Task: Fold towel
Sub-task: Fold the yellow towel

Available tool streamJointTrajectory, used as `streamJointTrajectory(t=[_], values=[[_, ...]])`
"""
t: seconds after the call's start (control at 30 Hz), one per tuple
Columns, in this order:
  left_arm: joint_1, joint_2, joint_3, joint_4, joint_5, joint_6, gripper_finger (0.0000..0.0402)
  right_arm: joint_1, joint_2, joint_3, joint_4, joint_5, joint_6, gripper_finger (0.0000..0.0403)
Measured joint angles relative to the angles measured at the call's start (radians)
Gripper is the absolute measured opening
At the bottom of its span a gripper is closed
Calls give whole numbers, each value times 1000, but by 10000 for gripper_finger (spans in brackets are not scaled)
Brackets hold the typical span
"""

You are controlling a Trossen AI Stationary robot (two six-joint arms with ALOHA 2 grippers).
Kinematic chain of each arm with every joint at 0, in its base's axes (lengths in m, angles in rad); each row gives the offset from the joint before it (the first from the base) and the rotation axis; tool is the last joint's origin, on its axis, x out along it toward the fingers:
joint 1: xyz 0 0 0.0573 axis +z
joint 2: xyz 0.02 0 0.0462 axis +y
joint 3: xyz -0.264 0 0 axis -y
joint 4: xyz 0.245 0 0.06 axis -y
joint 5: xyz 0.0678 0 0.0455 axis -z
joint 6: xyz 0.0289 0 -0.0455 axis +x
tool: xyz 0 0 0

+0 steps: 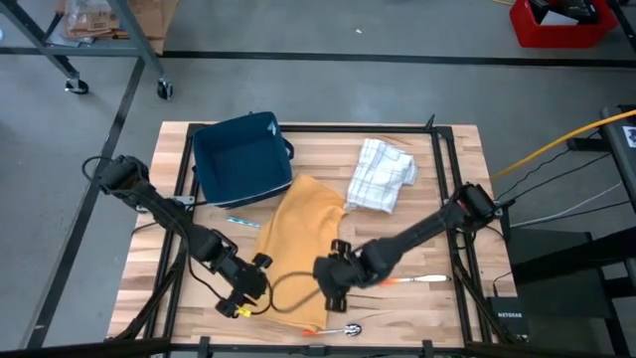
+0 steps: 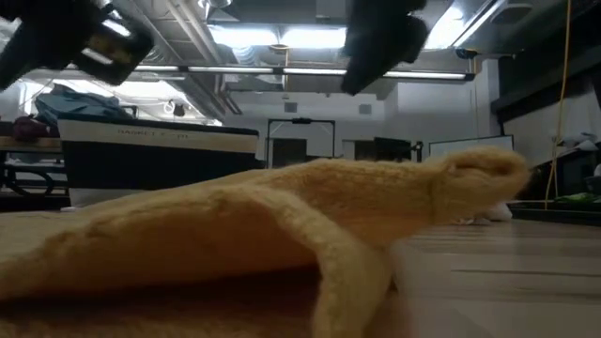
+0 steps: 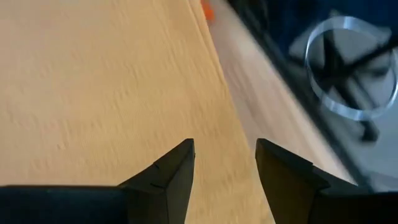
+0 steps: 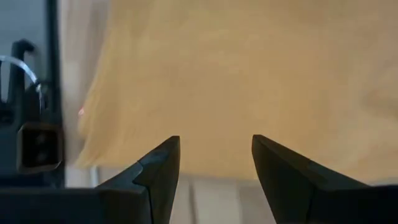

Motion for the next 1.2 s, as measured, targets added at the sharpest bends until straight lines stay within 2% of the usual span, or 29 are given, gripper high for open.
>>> streamJointTrajectory(t=[0.23,0.43,0.63,0.73,0.9,1.0,1.2], values=[[-39,28,0,-139,-4,187,164,76,30,-12,70,-16,-8,204],[-88,37,-9,-134,-37,393,164,118,117,-14,197,-102,-208,204],[-131,80,-9,-133,-101,573,164,130,173,-14,228,-99,-309,204],[-137,117,-9,-135,-118,620,164,127,177,-14,230,-93,-319,204],[-146,173,-9,-129,-181,689,164,130,184,-14,230,-101,-429,204],[-147,186,-8,-120,-226,690,164,131,190,-14,230,-112,-467,204],[-147,187,-8,-94,-235,685,164,129,209,-14,247,-108,-524,204]])
